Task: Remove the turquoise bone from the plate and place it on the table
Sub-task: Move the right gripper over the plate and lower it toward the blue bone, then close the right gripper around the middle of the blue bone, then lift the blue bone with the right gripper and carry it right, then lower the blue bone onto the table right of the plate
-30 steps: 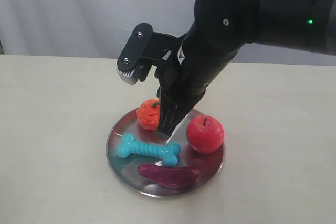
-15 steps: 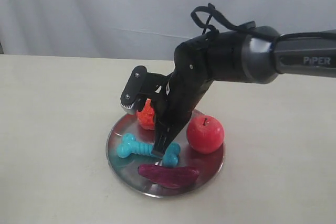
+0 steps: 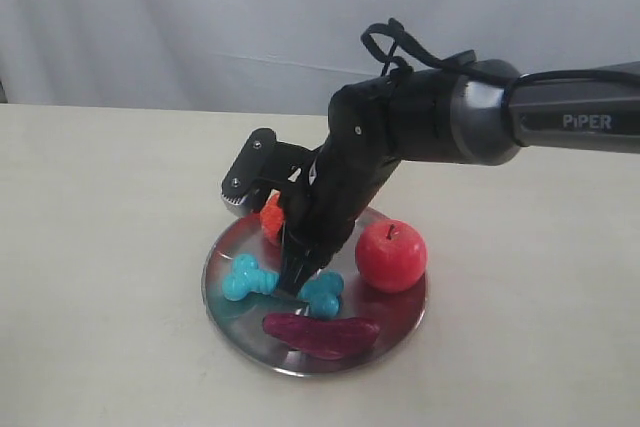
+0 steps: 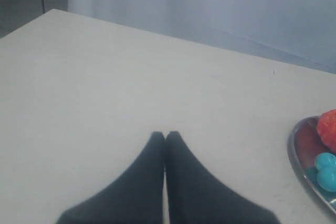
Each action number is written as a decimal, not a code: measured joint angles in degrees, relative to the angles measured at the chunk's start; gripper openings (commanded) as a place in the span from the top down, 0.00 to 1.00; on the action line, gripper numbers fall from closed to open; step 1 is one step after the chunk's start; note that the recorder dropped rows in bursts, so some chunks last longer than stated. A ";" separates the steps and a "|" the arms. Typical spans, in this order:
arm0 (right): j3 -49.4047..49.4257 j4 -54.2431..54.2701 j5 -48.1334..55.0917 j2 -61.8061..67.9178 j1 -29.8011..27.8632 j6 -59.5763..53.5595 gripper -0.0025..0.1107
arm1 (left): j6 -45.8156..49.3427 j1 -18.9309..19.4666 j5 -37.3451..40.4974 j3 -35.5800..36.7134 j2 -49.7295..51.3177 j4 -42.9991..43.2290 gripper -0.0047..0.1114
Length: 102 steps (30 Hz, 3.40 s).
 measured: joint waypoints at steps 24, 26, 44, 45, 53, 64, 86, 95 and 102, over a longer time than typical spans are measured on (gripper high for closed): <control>0.00 1.61 -1.07 5.52 0.00 -3.88 0.55 | 0.00 0.00 0.00 0.00 0.00 0.00 0.96; 0.00 1.61 -2.03 5.62 0.00 -4.10 0.56 | 0.00 0.00 0.00 0.00 0.00 0.00 0.96; -0.02 3.11 -3.67 7.95 0.00 -4.45 0.57 | 0.00 0.00 0.00 0.00 0.00 0.00 0.96; -0.02 3.11 -3.84 8.19 0.00 -4.45 0.58 | 0.00 0.00 0.00 0.00 0.00 0.00 0.96; -0.02 3.11 -4.44 8.41 0.00 -4.45 0.98 | 0.00 0.00 0.00 0.00 0.00 0.00 0.96; -0.02 3.23 -4.32 0.85 0.00 -4.45 0.98 | 0.00 0.00 0.00 0.00 0.00 0.00 0.96; 21.54 -26.17 9.00 -29.41 -12.59 67.13 0.98 | 0.00 0.00 0.00 0.00 0.00 0.00 0.96; 27.08 -33.07 1.06 -22.65 -12.59 80.03 0.98 | 0.00 0.00 0.00 0.00 0.00 0.00 0.96; 27.08 -38.06 -1.33 -15.10 -12.59 85.24 0.98 | 0.00 0.00 0.00 0.00 0.00 0.00 0.96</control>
